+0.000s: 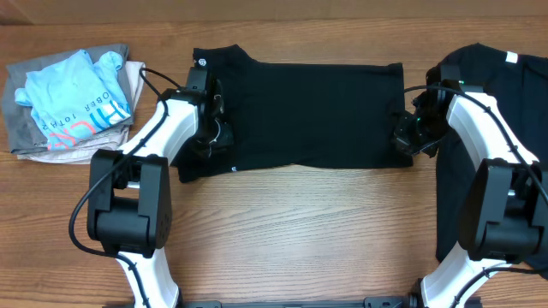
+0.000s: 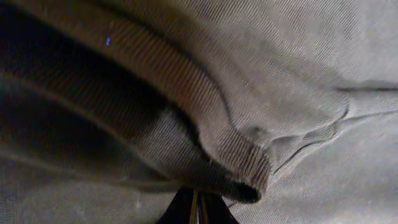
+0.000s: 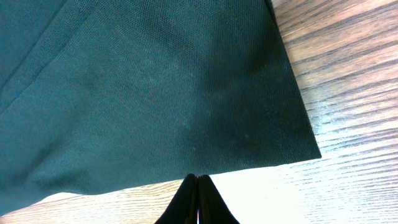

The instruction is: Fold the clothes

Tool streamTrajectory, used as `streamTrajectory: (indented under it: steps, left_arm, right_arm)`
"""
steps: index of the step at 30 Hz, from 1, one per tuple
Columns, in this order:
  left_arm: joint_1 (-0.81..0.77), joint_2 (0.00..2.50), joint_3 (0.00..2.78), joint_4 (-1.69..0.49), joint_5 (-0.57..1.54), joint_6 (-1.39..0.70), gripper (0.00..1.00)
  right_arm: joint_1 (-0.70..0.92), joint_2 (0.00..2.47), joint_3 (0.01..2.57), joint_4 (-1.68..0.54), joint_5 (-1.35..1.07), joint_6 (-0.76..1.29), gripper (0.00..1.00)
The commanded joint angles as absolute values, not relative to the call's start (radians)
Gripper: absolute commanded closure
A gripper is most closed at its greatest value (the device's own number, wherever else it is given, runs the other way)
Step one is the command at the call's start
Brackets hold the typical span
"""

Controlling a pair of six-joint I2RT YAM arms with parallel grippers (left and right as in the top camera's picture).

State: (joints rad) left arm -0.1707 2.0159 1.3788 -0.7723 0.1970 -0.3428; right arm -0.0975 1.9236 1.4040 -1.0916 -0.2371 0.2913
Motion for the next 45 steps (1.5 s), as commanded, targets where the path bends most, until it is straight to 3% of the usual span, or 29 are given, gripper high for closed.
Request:
streamTrajectory:
  steps: [1, 27, 35, 40, 41, 45]
  left_arm:
    - [-0.178, 2.027, 1.368, -0.744, 0.210, -0.371, 0.96]
    - [-0.182, 2.027, 1.375, -0.443, 0.203, -0.381, 0.96]
    - [-0.159, 1.965, 1.625, -0.754, 0.107, -0.326, 0.96]
    - [-0.134, 1.958, 1.691, -0.963, -0.045, -0.348, 0.96]
    - [-0.129, 1.958, 1.690, -0.991, -0.065, -0.358, 0.94]
    - [-0.094, 1.958, 1.655, -1.051, -0.088, -0.382, 0.57]
  right_arm:
    - [-0.096, 1.930, 1.419, -1.085, -0.244, 0.287, 0.95]
    - [-0.096, 1.931, 1.369, -1.029, -0.242, 0.287, 0.91]
    - [-0.095, 1.917, 1.398, -1.034, -0.268, 0.277, 0.90]
    - [-0.095, 1.923, 1.395, -1.027, -0.089, 0.348, 0.62]
    - [-0.095, 1.923, 1.395, -1.024, -0.077, 0.348, 0.58]
    - [-0.095, 1.927, 1.393, -1.014, -0.052, 0.348, 0.45]
